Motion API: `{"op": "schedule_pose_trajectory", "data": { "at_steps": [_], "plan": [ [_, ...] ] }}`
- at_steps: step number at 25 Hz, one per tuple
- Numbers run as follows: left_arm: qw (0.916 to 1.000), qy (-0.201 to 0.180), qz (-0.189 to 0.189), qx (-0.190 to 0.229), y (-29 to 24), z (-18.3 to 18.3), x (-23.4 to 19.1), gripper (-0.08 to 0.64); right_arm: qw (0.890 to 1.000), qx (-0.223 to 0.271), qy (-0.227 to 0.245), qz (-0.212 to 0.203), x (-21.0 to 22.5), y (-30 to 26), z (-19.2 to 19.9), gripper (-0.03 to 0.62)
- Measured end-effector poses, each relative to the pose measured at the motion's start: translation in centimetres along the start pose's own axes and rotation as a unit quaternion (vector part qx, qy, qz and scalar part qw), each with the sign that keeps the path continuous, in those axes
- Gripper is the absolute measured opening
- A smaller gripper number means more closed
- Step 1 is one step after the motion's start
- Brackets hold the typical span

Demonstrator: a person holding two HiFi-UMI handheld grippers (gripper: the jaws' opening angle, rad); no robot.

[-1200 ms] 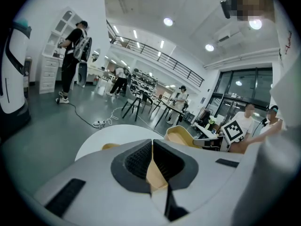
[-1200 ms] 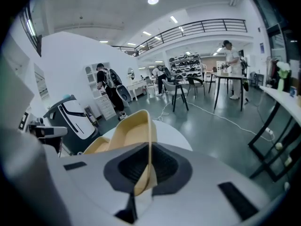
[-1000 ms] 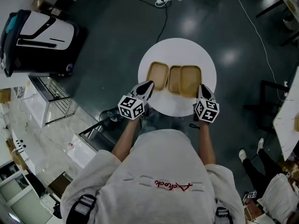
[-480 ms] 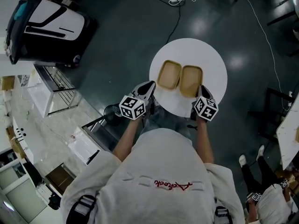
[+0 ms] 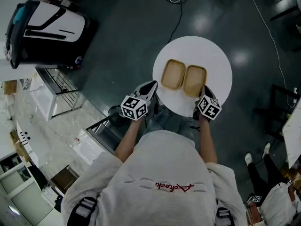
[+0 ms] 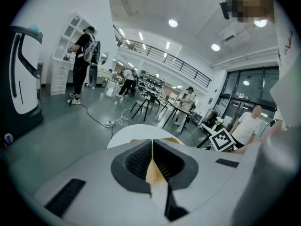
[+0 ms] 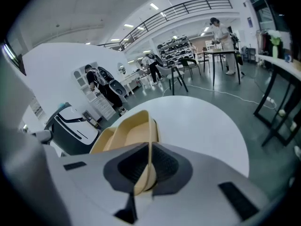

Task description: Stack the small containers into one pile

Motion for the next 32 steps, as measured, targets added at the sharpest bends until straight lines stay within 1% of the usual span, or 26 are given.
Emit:
{"op": "schedule_pose_trajectory", "data": {
  "at_steps": [3,6,9,12,16,19,25,29,30,31,32],
  "plan": [
    [1.0000,-0.001,0.001,0.001,-0.2,-0.3,0.0,0.020,1.000,-0.009,0.007,0.001,0.1,-0.4,0.3,0.035],
    [1.0000,-0.001,0.001,0.001,-0.4,-0.3,0.0,0.020,1.000,-0.011,0.012,-0.006,0.0,-0.5,0.4,0.042],
    [1.0000,-0.002,0.001,0.000,-0.6,-0.2,-0.1,0.020,1.000,-0.007,0.024,-0.016,-0.4,-0.3,0.3,0.117],
    [1.0000,-0.003,0.000,-0.003,-0.8,0.1,0.1,0.020,0.999,0.002,0.044,-0.014,-0.5,0.2,-0.1,0.137],
    [1.0000,-0.004,0.003,-0.006,-1.2,0.3,0.4,0.020,0.998,0.015,0.057,-0.005,0.1,1.3,-0.7,0.137],
    [0.9999,-0.005,0.003,-0.010,-1.5,0.5,0.2,0.020,0.998,0.017,0.064,-0.010,0.2,2.0,-0.9,0.137],
    [0.9994,-0.009,0.002,-0.032,-3.3,2.0,-0.7,0.020,0.997,0.029,0.068,-0.018,0.3,4.4,-1.3,0.137],
    [0.9983,-0.004,-0.002,-0.058,-4.6,3.1,-2.0,0.020,0.995,0.025,0.087,-0.029,-0.2,5.6,-1.0,0.137],
    [0.9978,0.000,-0.002,-0.067,-5.0,3.4,-2.3,0.033,0.995,0.023,0.089,-0.030,-0.2,5.8,-0.8,0.135],
    [0.9972,0.002,-0.003,-0.074,-5.3,3.7,-2.5,0.097,0.995,0.020,0.091,-0.031,-0.1,6.0,-0.5,0.135],
    [0.9968,0.001,-0.005,-0.080,-5.5,4.0,-2.8,0.118,0.995,0.017,0.093,-0.031,-0.1,6.1,-0.3,0.135]
  ]
}}
Point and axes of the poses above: the fingertips, and each gripper's own axes: y backward along the fingers, x to its right, z out of its underside, the point moved 1 cm from there along y, backward along the fingers, and after that the axes turned 7 degrees about y, right-handed, at the moved point
